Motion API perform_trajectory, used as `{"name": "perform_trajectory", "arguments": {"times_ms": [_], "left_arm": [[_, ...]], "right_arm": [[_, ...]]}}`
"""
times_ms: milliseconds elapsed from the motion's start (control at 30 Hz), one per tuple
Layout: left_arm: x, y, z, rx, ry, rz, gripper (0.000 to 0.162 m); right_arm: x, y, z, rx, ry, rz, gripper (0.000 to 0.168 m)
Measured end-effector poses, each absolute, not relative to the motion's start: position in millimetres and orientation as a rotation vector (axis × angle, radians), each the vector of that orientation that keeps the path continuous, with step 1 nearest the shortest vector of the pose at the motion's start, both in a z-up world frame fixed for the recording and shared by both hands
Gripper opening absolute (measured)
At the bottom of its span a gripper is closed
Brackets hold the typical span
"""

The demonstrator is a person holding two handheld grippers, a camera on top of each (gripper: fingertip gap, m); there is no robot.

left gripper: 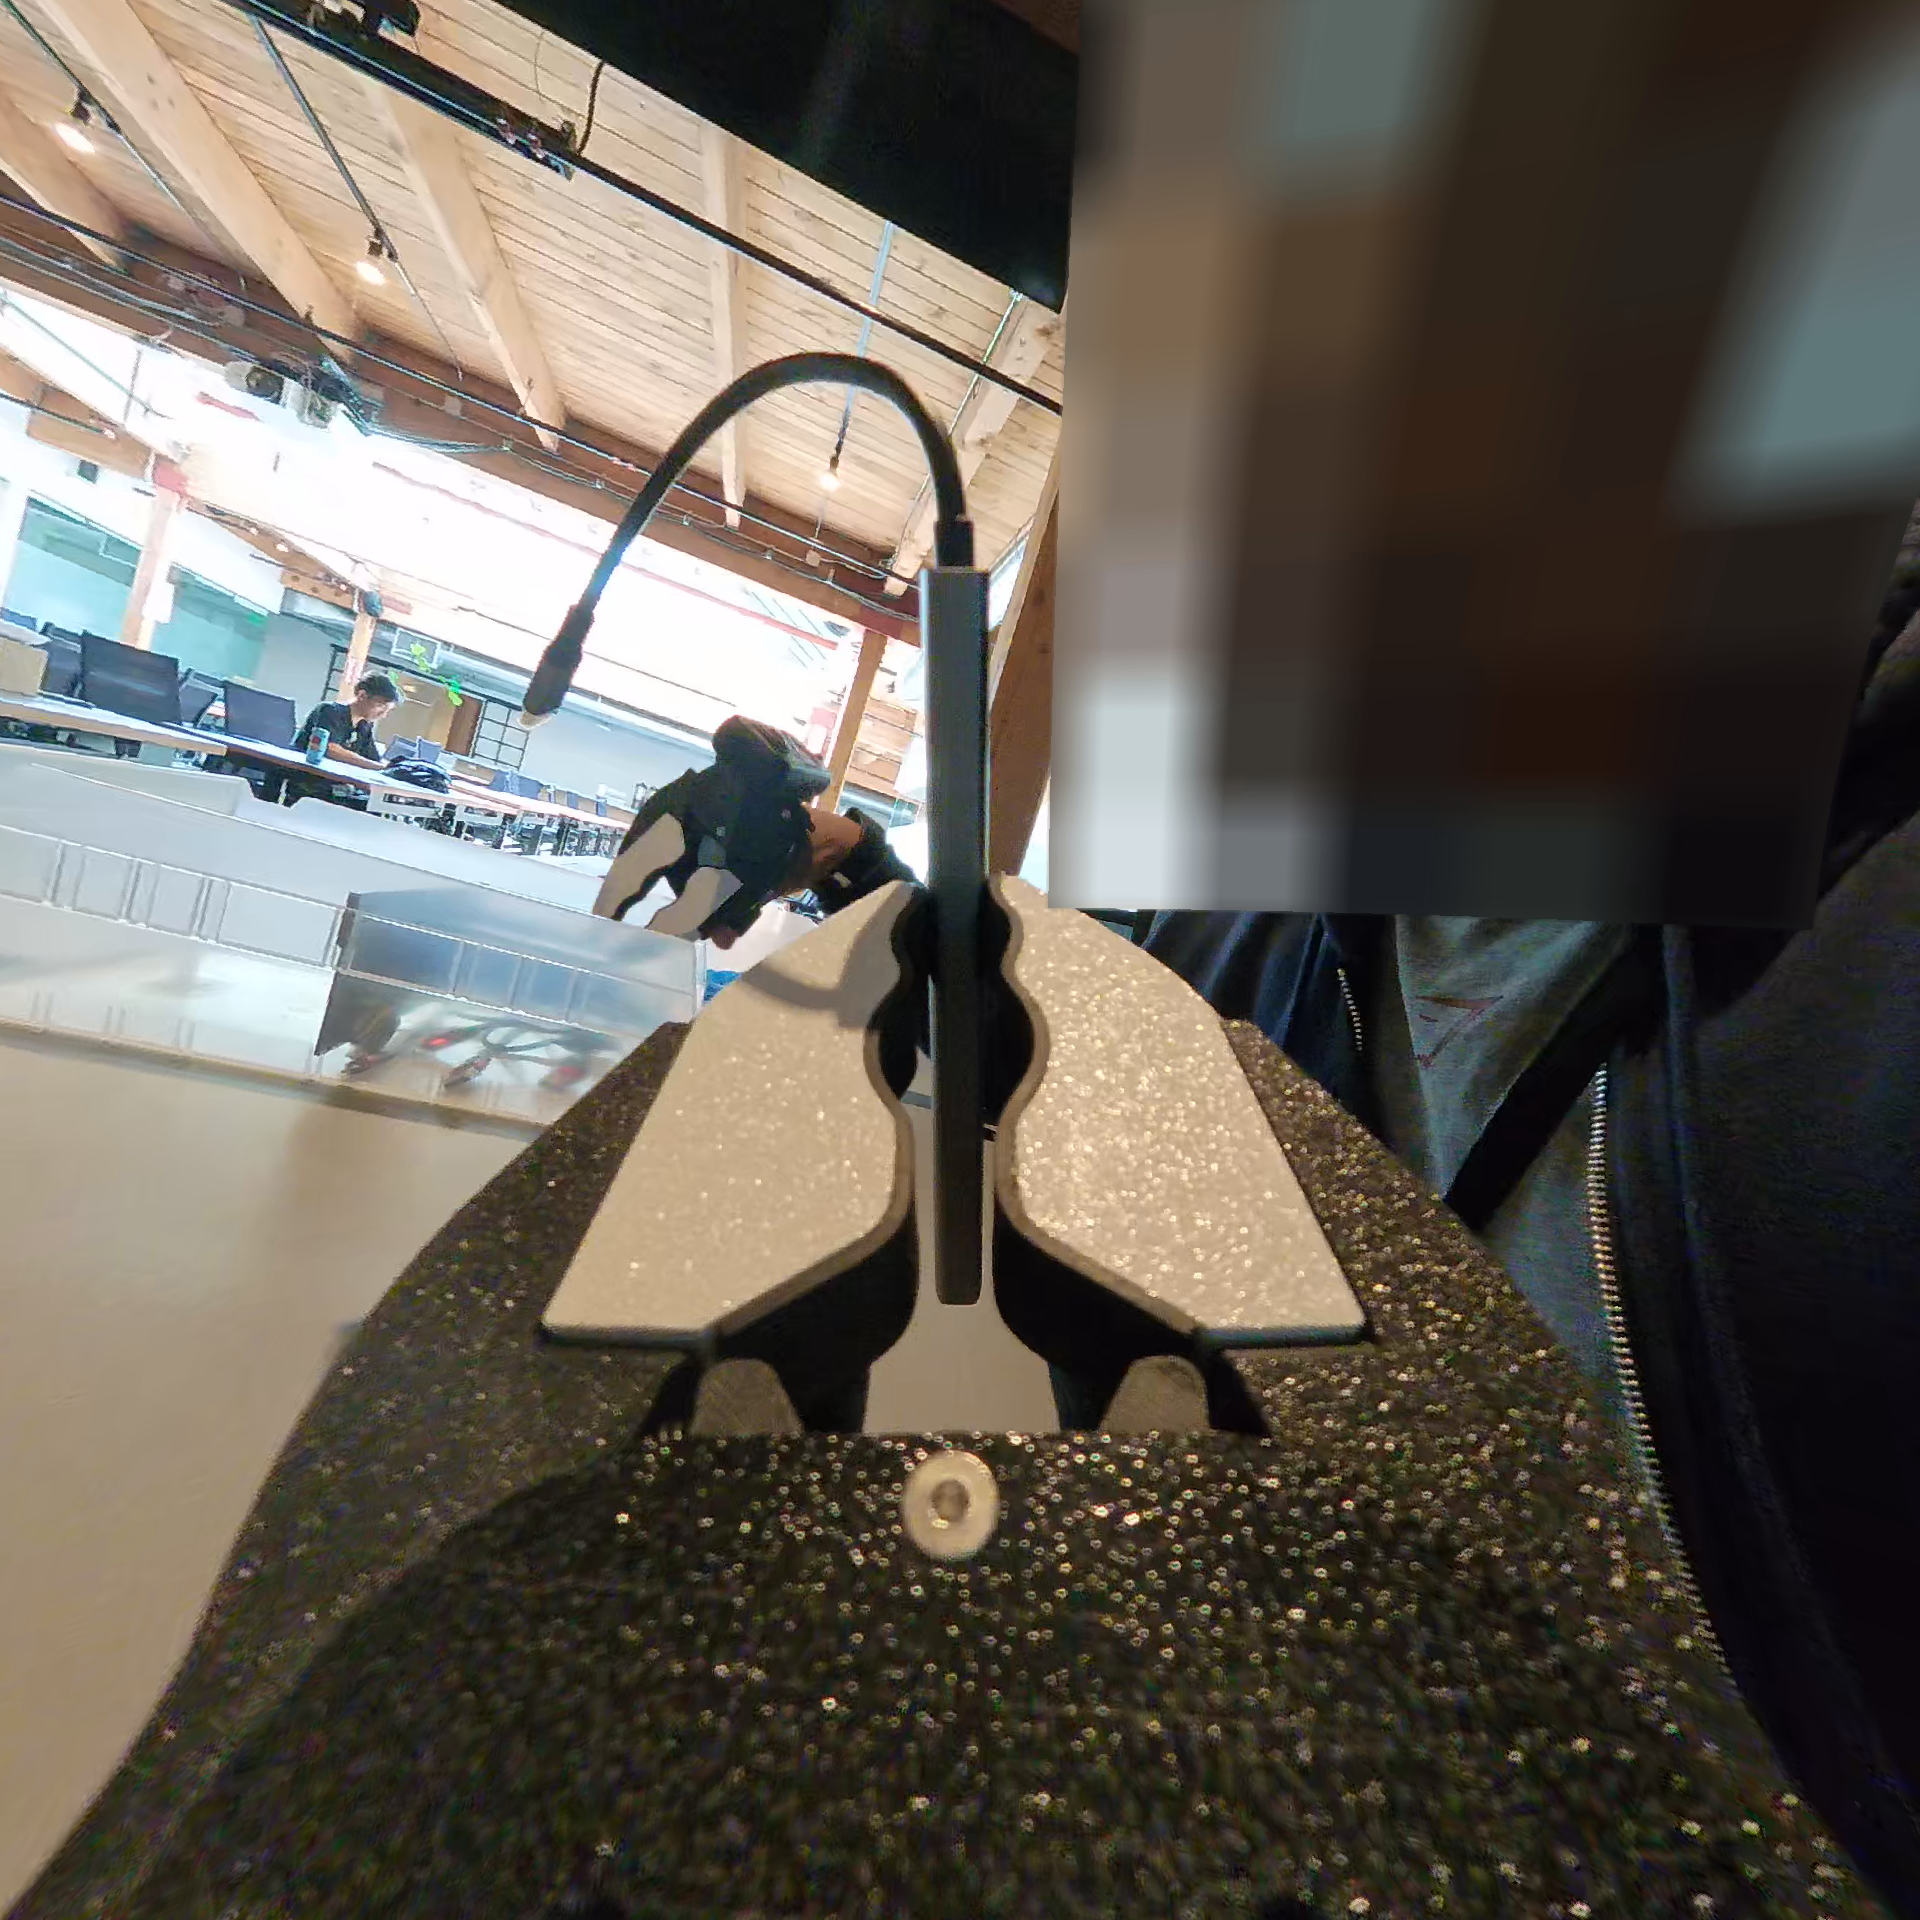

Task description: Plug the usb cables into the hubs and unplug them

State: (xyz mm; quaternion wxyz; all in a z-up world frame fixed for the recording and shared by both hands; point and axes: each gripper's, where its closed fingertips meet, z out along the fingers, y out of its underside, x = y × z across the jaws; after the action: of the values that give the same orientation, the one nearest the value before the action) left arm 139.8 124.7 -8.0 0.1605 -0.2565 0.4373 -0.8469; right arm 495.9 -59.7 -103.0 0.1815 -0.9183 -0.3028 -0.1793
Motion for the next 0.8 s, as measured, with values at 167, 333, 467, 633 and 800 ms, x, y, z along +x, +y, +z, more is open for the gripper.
{"name": "perform_trajectory", "arguments": {"times_ms": [167, 333, 467, 633, 800], "left_arm": [[141, 125, -8, -0.736, 1.241, -2.402, 0.009], [141, 125, -8, -0.741, 1.235, -2.381, 0.009], [139, 125, -8, -0.751, 1.228, -2.373, 0.009], [138, 123, -9, -0.755, 1.238, -2.363, 0.009], [138, 121, -10, -0.756, 1.255, -2.361, 0.009]], "right_arm": [[498, -57, -84, -2.571, -0.836, -0.481, 0.025], [475, -7, -65, -2.324, -0.923, -0.480, 0.012], [476, 16, -85, -2.176, -1.096, -0.635, 0.009], [476, 32, -87, -2.000, -1.199, -0.773, 0.012], [494, 34, -99, -2.007, -1.302, -0.956, 0.015]]}}
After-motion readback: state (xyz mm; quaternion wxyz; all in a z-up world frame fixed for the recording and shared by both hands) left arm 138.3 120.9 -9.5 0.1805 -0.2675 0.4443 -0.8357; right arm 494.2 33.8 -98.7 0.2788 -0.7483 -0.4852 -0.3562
